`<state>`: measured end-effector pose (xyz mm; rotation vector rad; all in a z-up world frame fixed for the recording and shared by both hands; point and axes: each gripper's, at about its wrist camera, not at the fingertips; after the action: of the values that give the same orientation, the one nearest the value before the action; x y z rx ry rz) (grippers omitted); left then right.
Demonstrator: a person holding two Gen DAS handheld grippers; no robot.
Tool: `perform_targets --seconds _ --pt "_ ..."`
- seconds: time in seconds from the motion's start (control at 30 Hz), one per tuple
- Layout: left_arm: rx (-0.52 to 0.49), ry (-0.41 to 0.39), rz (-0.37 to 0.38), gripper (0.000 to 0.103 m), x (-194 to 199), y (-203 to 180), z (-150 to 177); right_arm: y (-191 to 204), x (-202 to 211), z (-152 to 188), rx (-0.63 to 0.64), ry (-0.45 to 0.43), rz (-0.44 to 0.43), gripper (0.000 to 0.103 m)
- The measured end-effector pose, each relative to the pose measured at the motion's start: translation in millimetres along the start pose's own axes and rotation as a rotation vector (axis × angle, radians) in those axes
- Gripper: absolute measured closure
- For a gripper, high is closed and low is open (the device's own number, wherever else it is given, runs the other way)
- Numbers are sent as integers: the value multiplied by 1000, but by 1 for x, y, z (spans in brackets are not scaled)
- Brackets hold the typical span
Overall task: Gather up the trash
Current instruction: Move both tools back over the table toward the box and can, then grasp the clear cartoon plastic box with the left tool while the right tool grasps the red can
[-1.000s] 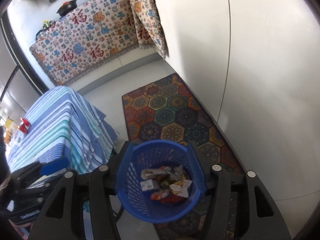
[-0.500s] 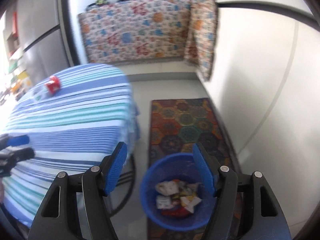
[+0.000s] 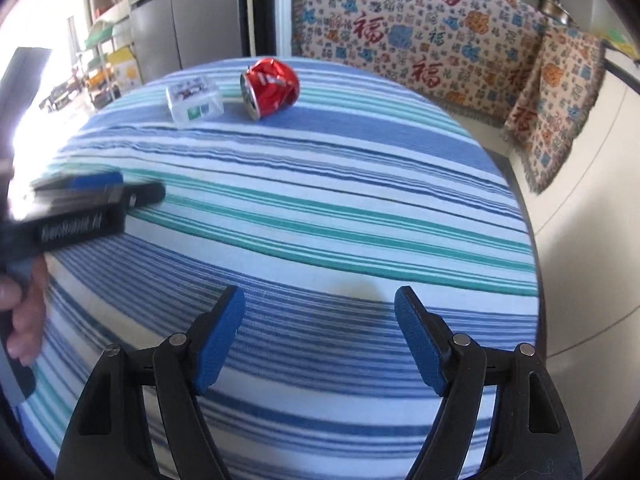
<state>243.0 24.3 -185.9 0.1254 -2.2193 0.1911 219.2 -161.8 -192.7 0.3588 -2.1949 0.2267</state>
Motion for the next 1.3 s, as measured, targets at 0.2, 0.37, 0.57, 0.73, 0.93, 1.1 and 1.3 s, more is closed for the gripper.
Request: perform_targets --seconds 0.2,0.37,0.57,0.73,0.93,1.1,1.3 --pt "36 -3 -102 20 -39 -11 -38 -9 -5 -1 -22 -17 -42 10" --pt "127 5 -167 8 -60 -15 -62 -8 -4 -1 -21 -16 -43 9" --pt "230 -7 -239 8 -70 1 -74 -9 -5 -2 -22 -15 -48 8" --pt "253 -8 -250 7 -78 27 -83 -9 -5 -2 -22 -15 -49 8" --pt "251 -14 -231 8 -59 78 -67 -9 -5 -3 -22 -15 -49 8" --pt "197 -15 -167 8 -42 108 -53 -8 -6 -2 -22 -14 -46 8" --pt "85 -2 -87 8 -48 104 -60 -8 -5 -2 -22 -12 -43 8"
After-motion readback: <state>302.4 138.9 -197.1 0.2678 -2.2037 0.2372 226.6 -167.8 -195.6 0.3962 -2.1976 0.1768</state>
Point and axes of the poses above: each gripper's, at about its wrist camera, not at the fingertips, and x roughly against the way its jaws point, y to its left, z to its underside, and after that the axes turned 2 degrees about x, right-handed
